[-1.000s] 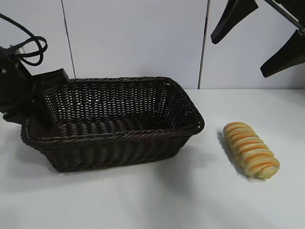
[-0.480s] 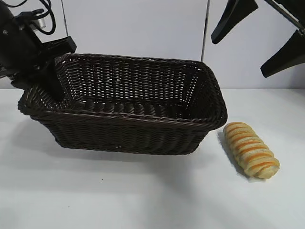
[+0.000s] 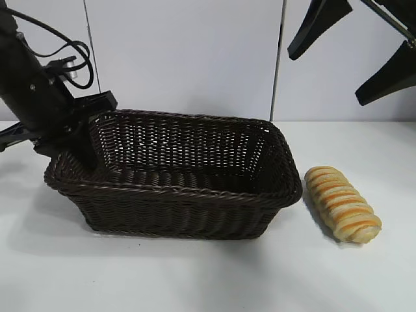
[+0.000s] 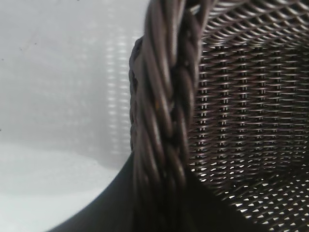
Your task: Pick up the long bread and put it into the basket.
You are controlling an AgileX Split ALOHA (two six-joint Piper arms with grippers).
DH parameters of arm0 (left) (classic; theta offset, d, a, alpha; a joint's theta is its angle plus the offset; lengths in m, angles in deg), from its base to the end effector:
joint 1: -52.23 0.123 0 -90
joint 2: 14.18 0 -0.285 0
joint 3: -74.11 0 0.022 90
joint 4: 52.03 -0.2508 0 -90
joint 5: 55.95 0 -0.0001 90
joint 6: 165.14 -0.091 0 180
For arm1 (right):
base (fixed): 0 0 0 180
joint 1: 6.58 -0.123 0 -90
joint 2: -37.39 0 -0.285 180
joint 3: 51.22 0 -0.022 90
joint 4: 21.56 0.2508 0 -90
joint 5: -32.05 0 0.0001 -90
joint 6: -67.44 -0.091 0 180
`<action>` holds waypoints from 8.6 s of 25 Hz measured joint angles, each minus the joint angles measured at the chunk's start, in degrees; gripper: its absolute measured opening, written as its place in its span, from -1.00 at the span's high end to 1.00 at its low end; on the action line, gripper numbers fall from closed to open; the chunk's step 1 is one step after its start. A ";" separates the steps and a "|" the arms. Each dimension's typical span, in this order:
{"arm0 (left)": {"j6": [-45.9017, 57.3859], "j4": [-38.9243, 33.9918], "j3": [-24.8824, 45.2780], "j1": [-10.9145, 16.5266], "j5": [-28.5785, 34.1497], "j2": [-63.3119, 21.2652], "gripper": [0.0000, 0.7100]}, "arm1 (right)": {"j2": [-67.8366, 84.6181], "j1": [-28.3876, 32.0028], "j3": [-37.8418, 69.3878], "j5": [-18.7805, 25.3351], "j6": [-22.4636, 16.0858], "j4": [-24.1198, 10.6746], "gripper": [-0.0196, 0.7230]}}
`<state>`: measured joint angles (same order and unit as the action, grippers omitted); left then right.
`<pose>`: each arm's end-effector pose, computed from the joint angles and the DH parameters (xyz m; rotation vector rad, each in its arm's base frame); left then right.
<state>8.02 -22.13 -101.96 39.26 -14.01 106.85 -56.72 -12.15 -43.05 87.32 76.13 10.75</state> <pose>0.3735 -0.1172 0.1595 -0.0098 2.8825 -0.5878 0.3020 0.0696 0.3026 -0.0192 2.6605 0.7011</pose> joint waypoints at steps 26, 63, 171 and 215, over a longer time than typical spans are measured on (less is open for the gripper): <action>6.84 -22.32 -21.61 14.80 18.49 -5.61 -0.95 | 0.00 0.00 0.00 0.00 0.00 -0.05 -0.92; 2.30 -24.83 31.12 8.28 21.16 -106.01 -0.95 | 0.00 0.00 0.00 0.11 1.70 -0.55 -0.92; 3.62 -24.69 44.14 8.28 17.71 -113.52 -0.96 | -33.60 -27.17 -18.44 -19.46 39.57 -31.94 0.83; 3.54 -24.69 44.14 8.28 17.71 -113.52 -0.96 | -29.24 7.86 -52.71 15.93 -14.02 -37.40 -0.86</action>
<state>11.56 -46.82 -57.82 47.54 3.70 -6.67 -85.96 -4.29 -95.76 103.25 62.10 -26.65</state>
